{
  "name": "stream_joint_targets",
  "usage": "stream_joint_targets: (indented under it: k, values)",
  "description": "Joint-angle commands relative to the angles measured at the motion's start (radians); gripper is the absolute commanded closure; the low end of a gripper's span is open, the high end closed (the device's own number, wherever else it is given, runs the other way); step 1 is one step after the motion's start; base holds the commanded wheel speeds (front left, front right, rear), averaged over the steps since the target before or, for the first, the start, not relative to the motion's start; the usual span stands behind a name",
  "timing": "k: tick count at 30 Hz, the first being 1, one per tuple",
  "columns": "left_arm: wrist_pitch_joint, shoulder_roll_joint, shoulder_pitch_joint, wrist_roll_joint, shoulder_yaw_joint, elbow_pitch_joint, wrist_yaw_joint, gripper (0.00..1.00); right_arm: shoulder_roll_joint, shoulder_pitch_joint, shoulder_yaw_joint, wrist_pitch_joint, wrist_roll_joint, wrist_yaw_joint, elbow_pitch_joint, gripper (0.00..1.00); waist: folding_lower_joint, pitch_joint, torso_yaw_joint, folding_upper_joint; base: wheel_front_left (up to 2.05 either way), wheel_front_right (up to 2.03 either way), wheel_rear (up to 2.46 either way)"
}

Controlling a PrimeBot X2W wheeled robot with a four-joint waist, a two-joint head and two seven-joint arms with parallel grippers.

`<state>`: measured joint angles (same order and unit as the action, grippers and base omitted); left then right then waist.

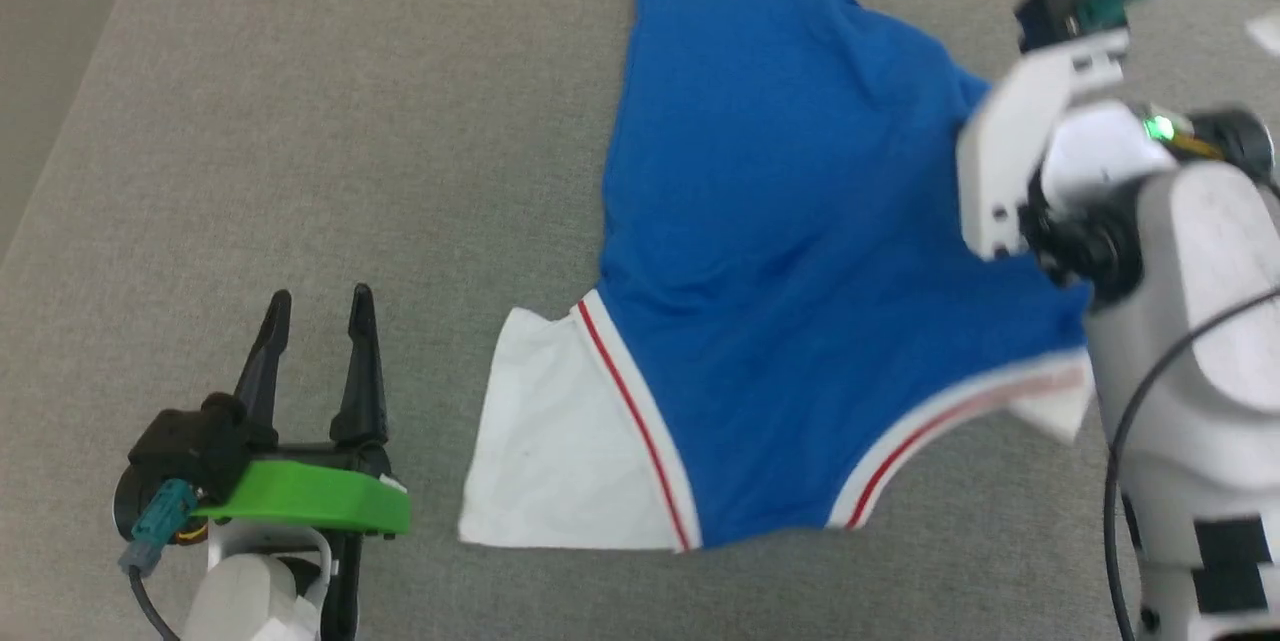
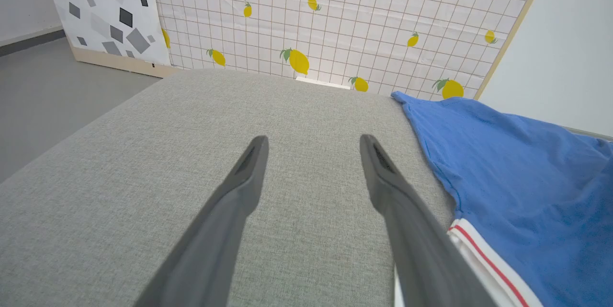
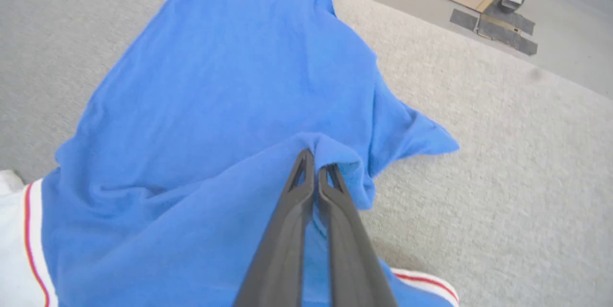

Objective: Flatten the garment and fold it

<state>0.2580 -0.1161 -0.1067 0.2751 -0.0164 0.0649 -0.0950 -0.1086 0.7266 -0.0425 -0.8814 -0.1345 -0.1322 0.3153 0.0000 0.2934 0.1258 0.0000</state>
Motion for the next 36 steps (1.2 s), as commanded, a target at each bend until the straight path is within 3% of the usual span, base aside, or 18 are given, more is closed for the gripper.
stream_joint_targets:
  k: [1, 5, 6, 7, 10, 17, 22, 24, 25, 30, 34, 35, 36]
  values:
    - [0.004, 0.009, -0.019, -0.006, -0.005, 0.008, -0.007, 0.00, 0.012, 0.031, -0.017, 0.020, 0.008, 0.002, 0.028, 1.00, 0.0000, 0.012, 0.007, 0.0000, 0.00, 0.00, 0.00]
    - [0.004, 0.020, -0.023, -0.004, -0.004, 0.036, -0.016, 0.00, 0.029, 0.048, -0.060, 0.002, 0.008, 0.002, 0.142, 1.00, 0.0000, 0.008, 0.008, 0.0000, 0.00, 0.00, 0.00]
    - [0.004, 0.022, -0.023, -0.005, -0.005, 0.041, -0.018, 0.00, 0.032, 0.041, -0.061, -0.008, 0.000, 0.002, 0.164, 0.80, 0.0000, 0.003, 0.007, 0.0000, 0.00, 0.00, 0.00]
    - [0.004, 0.024, -0.022, -0.005, -0.005, 0.048, -0.019, 0.00, 0.035, 0.030, -0.063, -0.018, -0.012, 0.002, 0.184, 0.02, 0.0000, -0.003, 0.005, 0.0000, 0.00, 0.00, 0.00]
    - [0.004, 0.028, -0.019, -0.008, -0.006, 0.064, -0.022, 0.00, 0.039, 0.016, -0.049, 0.033, -0.043, 0.002, 0.180, 0.00, 0.0000, -0.021, -0.004, 0.0000, 0.00, 0.00, 0.00]
    - [-0.001, 0.028, -0.007, -0.008, 0.020, 0.122, -0.027, 0.00, 0.041, -0.080, 0.131, 0.377, -0.114, 0.002, 0.030, 0.00, 0.0000, -0.100, -0.026, 0.0000, 0.00, 0.00, 0.00]
    - [-0.070, 0.027, 0.003, 0.006, 0.066, 0.131, -0.030, 0.00, 0.039, -0.246, 0.235, 0.471, -0.135, 0.002, -0.061, 0.00, 0.0000, -0.149, -0.039, 0.0000, 0.00, 0.00, 0.00]
    - [-0.138, 0.031, 0.009, 0.022, 0.091, 0.136, -0.031, 0.00, 0.043, -0.327, 0.272, 0.481, -0.144, 0.002, -0.098, 0.00, 0.0000, -0.160, -0.046, 0.0000, 0.00, 0.00, 0.00]
    - [-0.311, 0.035, 0.015, 0.034, 0.134, 0.152, -0.019, 0.00, 0.050, -0.432, 0.319, 0.473, -0.159, 0.002, -0.152, 0.00, 0.0000, -0.171, -0.062, 0.0000, 0.00, 0.00, 0.00]
    - [-0.629, 0.035, 0.009, 0.032, 0.186, 0.170, 0.042, 0.00, 0.056, -0.509, 0.367, 0.455, -0.152, 0.002, -0.220, 0.00, 0.0000, -0.166, -0.089, 0.0000, 0.00, 0.00, 0.00]
    - [-0.821, 0.025, 0.007, 0.040, 0.245, 0.198, 0.024, 0.00, 0.058, -0.519, 0.381, 0.444, -0.165, 0.002, -0.255, 0.00, 0.0000, -0.155, -0.111, 0.0000, 0.00, 0.00, 0.00]
    - [-0.848, 0.024, 0.008, 0.045, 0.263, 0.203, 0.013, 0.31, 0.058, -0.520, 0.382, 0.443, -0.171, 0.002, -0.260, 0.00, 0.0000, -0.150, -0.116, 0.0000, 0.00, 0.00, 0.00]
    - [-0.865, 0.026, 0.013, 0.058, 0.274, 0.208, 0.005, 1.00, 0.058, -0.522, 0.383, 0.444, -0.173, 0.002, -0.263, 0.00, 0.0000, -0.149, -0.119, 0.0000, 0.00, 0.00, 0.00]
